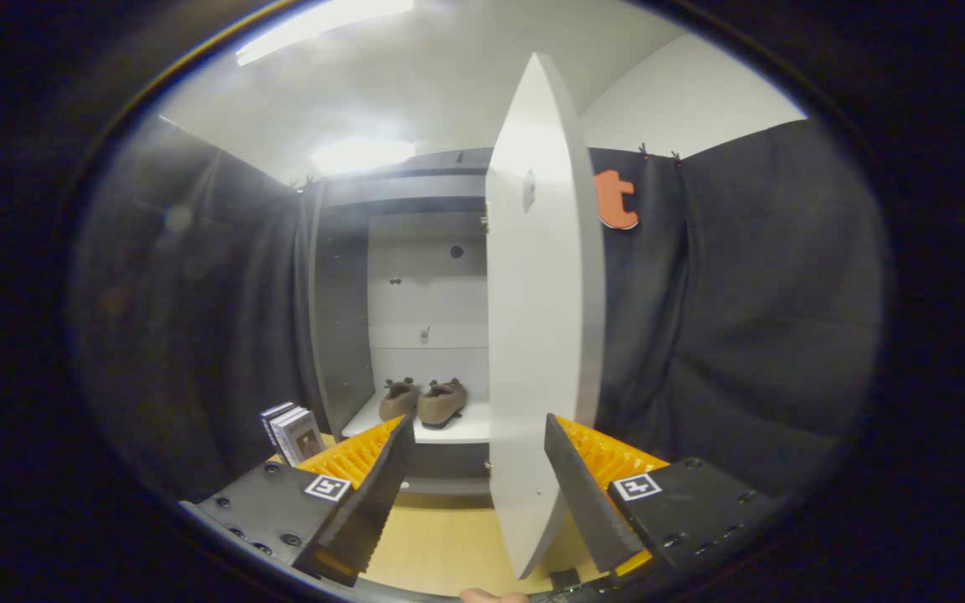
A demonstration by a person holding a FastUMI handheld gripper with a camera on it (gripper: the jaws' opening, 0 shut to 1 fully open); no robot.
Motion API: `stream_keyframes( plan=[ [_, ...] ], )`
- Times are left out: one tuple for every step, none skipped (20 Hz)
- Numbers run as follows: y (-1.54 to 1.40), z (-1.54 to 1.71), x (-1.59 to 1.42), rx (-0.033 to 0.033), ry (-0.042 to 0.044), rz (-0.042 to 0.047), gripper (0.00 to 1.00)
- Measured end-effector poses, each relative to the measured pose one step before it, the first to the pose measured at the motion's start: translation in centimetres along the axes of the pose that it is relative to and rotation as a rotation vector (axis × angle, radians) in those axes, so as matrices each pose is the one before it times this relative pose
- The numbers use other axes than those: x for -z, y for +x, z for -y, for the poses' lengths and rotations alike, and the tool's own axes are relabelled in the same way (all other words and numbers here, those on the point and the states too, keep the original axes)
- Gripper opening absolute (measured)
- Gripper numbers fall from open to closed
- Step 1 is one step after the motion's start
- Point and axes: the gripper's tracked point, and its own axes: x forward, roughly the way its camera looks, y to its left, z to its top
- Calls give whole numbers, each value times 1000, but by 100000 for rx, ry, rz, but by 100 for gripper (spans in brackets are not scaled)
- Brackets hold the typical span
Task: Open the shoe cabinet door, grab the shoes and put them into the shoe cabinet, then close the shoe cabinet door.
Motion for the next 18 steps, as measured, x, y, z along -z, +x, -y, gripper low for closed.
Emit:
stream_keyframes(
  plan=[
    [-305,1159,-14,2050,247,-119,97],
    [-241,1088,78,1862,277,-199,97],
    [-141,959,42,1711,226,-197,97],
    [-205,877,66,1624,273,-125,97],
    [24,827,39,1612,186,1,97],
    [-59,738,-37,1281,161,91,97],
    [-37,928,1,1506,-14,28,97],
    [-36,777,-29,1303,130,-10,97],
    [136,949,-29,1685,21,-81,97],
    [99,654,41,1237,109,-118,97],
    [158,732,92,1215,202,-123,97],
    [238,520,51,778,241,-222,97],
    [419,400,218,605,185,-423,97],
    [436,390,171,531,25,-476,97],
    [578,424,269,230,22,-691,97],
    [440,212,160,-69,130,-559,97],
    [430,124,254,-333,149,-772,97],
    [421,124,245,-334,91,-887,97]
  ],
)
